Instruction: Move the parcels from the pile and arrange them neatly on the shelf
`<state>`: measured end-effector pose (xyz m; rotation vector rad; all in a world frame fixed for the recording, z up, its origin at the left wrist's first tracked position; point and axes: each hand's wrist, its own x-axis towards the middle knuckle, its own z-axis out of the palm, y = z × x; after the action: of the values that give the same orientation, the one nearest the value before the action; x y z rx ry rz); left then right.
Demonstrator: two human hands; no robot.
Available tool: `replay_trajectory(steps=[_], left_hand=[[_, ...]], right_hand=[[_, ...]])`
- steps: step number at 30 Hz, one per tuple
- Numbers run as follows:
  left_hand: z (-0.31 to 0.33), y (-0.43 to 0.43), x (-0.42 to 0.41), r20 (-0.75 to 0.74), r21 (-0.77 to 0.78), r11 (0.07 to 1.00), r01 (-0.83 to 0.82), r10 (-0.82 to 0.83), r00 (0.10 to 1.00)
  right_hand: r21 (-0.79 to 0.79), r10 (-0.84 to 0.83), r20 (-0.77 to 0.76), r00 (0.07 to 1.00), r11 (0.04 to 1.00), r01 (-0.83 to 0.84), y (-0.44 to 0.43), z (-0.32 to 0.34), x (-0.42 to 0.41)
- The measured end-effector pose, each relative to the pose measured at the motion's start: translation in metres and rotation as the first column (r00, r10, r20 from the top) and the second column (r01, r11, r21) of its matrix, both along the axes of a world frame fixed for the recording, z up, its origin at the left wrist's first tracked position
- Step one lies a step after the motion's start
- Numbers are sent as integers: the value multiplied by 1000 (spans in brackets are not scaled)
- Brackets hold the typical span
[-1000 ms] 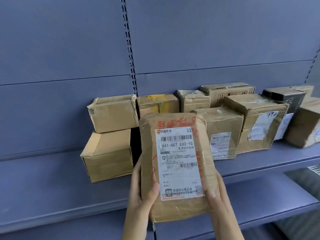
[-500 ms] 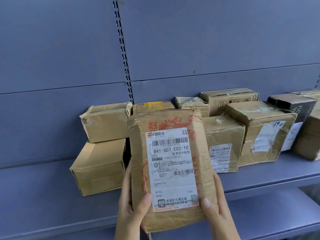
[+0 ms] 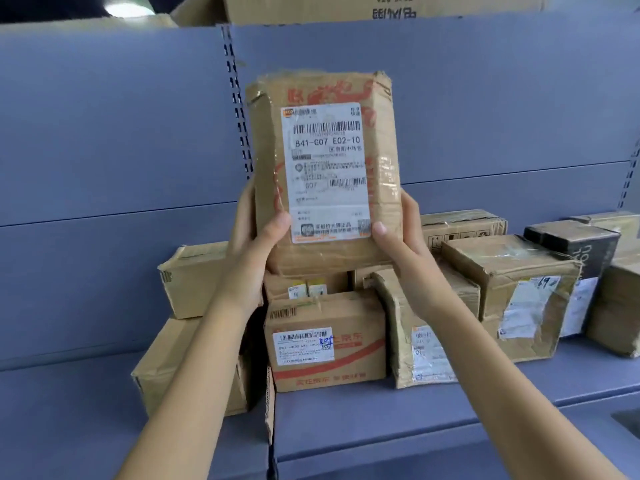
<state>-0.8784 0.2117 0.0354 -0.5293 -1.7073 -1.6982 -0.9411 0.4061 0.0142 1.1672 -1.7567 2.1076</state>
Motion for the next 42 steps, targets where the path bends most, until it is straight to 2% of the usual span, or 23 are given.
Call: replay_trajectory(steps=[5,9,22,27,32,36,42], left_hand=[[39,-3,-47,32,-150,989,7,-2,999],[45,27,-79,52,-207,978,35,-25,998],[14,158,-166,152,-213,961,179,-149,977],[-7,182,-181,173,-231,961,153,-114,978],[-24,206,-175,90,-334,942,-27,60,994],[-36,225,-176,10,-402,909,-113,127,992],[-21,211,-171,14,-394,913,-106,121,993]], right_hand=[[74,19,-36,999,997,-17,11,48,-50],[116,-60,-49,997,991,65,45,63,-81],[94,-278,8,961,957,276,179,38,-132],[93,-301,49,953,951,295,200,16,-144],[25,-264,169,950,964,263,212,-8,-157],[17,-280,202,938,959,283,224,-21,-163],[25,-234,201,951,972,234,213,-14,-163]])
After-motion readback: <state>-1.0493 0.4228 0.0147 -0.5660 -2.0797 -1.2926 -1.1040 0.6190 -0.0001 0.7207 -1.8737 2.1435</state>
